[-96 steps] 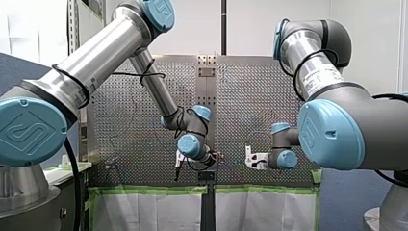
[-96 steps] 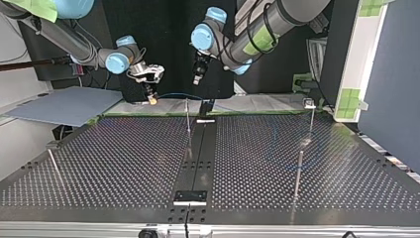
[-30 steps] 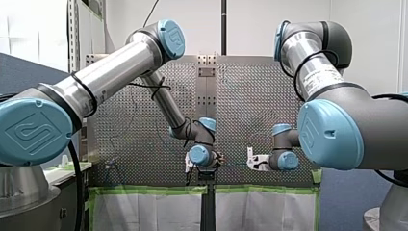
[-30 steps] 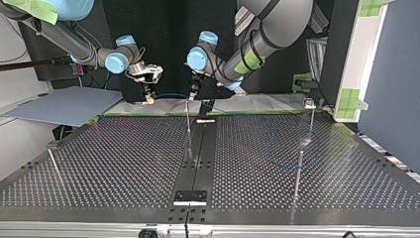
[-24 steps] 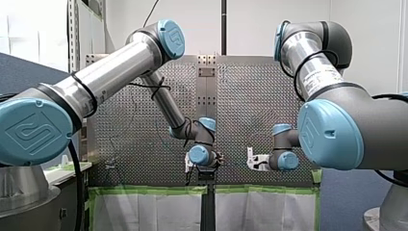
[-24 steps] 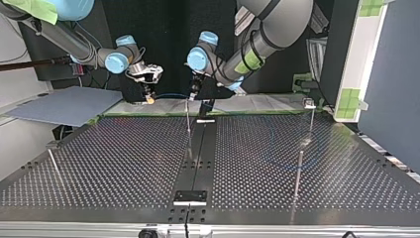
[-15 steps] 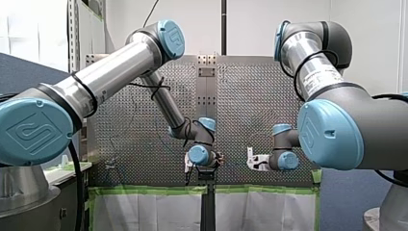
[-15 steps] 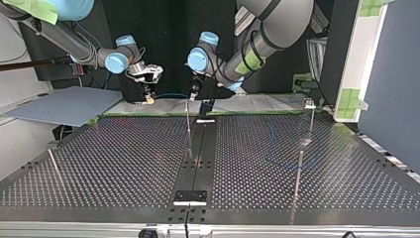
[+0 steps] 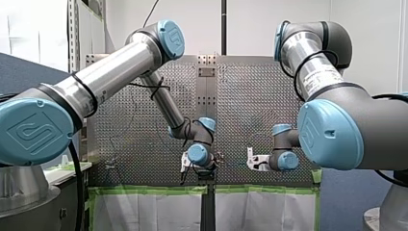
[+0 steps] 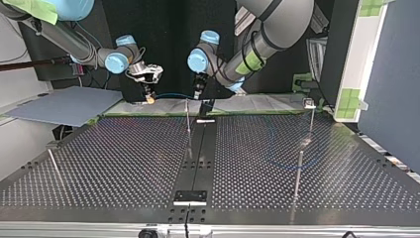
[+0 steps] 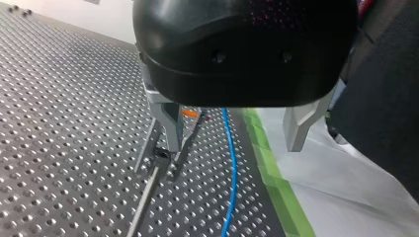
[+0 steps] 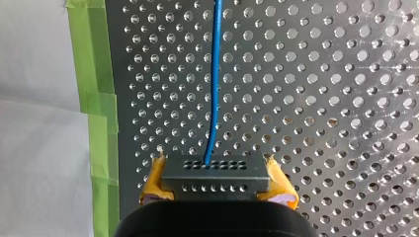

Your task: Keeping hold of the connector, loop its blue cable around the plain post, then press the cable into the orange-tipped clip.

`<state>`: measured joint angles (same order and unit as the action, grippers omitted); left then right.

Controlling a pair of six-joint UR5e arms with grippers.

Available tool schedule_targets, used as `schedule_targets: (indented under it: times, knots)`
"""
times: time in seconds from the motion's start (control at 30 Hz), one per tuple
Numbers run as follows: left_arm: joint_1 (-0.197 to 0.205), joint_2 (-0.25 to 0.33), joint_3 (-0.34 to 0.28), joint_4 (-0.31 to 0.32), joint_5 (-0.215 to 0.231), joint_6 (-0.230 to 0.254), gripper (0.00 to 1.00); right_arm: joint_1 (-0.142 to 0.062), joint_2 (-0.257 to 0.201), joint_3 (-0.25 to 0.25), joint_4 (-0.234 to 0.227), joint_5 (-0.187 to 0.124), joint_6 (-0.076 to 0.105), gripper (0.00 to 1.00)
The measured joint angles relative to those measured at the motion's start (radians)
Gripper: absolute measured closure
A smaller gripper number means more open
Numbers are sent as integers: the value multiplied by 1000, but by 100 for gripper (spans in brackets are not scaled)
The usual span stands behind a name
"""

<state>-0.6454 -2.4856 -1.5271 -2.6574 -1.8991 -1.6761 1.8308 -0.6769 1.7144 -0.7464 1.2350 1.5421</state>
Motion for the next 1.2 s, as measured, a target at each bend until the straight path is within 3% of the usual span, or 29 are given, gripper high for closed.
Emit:
schedule_targets:
  times: [0.2, 0.43, 1.2]
  knots:
    - [0, 5, 0, -56, -28, 8, 0, 0, 0, 0, 8, 4, -13, 100]
    - [-14, 18, -1, -107, -45, 29, 0, -1, 0, 6, 27, 45, -43, 100]
    - [-21, 53, -17, -161, -71, 35, 0, 12, -1, 46, 15, 56, -73, 100]
